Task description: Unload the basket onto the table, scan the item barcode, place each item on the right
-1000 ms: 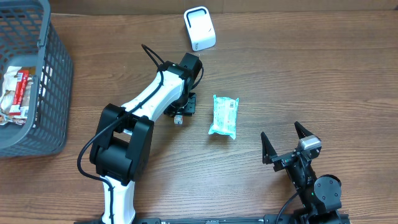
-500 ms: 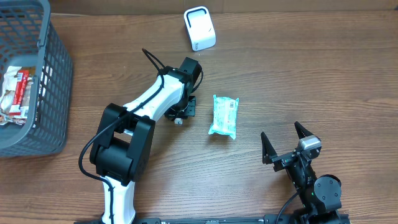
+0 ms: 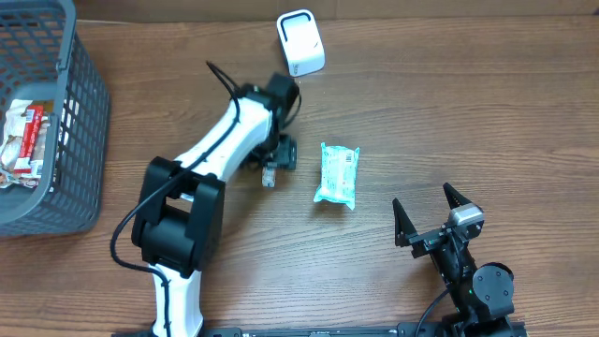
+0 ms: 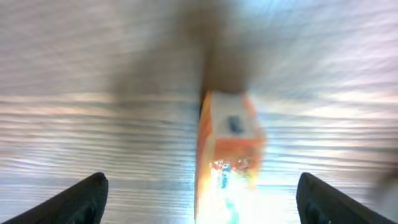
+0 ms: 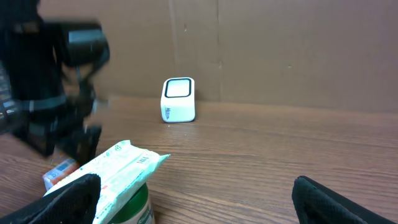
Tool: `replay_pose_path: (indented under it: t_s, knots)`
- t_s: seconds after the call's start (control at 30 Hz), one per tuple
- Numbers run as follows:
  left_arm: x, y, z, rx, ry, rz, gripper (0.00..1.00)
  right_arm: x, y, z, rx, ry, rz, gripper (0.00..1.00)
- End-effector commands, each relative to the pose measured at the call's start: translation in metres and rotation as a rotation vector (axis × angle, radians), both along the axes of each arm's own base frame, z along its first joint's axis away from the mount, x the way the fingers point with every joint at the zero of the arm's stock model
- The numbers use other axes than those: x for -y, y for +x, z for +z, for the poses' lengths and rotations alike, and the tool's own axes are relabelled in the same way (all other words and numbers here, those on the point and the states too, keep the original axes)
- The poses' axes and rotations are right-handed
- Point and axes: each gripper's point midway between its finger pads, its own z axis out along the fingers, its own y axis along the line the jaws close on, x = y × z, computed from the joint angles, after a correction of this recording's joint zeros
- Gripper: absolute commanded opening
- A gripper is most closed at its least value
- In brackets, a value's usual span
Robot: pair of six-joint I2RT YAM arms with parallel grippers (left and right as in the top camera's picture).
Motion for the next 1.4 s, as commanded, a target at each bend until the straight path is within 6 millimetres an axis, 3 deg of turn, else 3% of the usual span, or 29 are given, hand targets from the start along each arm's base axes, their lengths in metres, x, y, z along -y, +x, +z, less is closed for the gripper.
replay_pose_path:
  t_s: [0.0,0.13,0.23,0.27,0.33,0.43,0.73,1.0,1.37]
  knots:
    - [0.003,0.032,0.061,0.128,-0.063,0.029,0.88,-0.001,0.0,-0.002,0.002,0.003,0.003,1.0]
    - [0.019,0.026,0.093,0.124,-0.156,0.017,0.84,-0.001,0.0,-0.002,0.002,0.003,0.003,1.0]
    - [0.025,0.015,0.09,0.087,-0.161,0.003,0.74,-0.001,0.0,-0.002,0.002,0.003,0.003,1.0]
    - [0.027,0.011,0.085,0.074,-0.153,-0.003,0.64,-0.001,0.0,-0.002,0.002,0.003,0.003,1.0]
    - [0.03,0.001,0.07,0.04,-0.135,0.019,0.24,-0.001,0.0,-0.002,0.002,0.003,0.003,1.0]
    - [0.037,-0.007,0.052,0.021,-0.129,0.037,0.11,-0.001,0.0,-0.002,0.002,0.003,0.003,1.0]
    - [0.068,-0.037,0.008,-0.009,-0.123,0.052,0.12,-0.001,0.0,-0.002,0.002,0.003,0.003,1.0]
    - [0.094,-0.05,-0.015,-0.02,-0.196,0.057,0.13,-0.001,0.0,-0.002,0.002,0.003,0.003,1.0]
    - [0.126,-0.052,-0.011,-0.053,-0.366,0.039,0.11,-0.001,0.0,-0.002,0.002,0.003,0.003,1.0]
